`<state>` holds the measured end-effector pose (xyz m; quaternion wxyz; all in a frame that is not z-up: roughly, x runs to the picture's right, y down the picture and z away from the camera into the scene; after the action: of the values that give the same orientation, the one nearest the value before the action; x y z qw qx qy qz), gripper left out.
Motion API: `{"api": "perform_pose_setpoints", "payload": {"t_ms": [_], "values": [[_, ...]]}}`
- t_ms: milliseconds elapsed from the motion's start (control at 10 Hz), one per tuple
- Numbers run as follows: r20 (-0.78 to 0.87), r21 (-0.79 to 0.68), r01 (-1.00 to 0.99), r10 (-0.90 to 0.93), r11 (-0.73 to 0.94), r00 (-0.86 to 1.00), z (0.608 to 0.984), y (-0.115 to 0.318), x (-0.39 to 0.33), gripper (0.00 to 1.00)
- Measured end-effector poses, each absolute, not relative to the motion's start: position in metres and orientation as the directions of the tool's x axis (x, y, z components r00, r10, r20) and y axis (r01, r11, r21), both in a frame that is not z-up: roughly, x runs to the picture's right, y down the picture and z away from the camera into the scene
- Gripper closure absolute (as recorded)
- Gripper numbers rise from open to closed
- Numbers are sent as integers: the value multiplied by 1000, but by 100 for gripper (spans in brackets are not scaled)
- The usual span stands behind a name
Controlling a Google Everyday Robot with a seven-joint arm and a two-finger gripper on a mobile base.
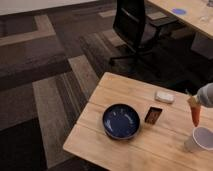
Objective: Place the pepper in the ceramic cup
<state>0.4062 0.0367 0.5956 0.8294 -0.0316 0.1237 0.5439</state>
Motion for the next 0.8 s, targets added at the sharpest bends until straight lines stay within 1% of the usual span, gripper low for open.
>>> {"api": "perform_pose_setpoints", "payload": {"t_ms": [100, 600, 800], "values": [[-239, 87, -905, 891, 417, 387, 596, 30, 407, 100], [-238, 91, -902, 889, 422, 392, 595, 28, 407, 100], [-224, 122, -892, 888, 434, 402, 587, 18, 411, 100]]}}
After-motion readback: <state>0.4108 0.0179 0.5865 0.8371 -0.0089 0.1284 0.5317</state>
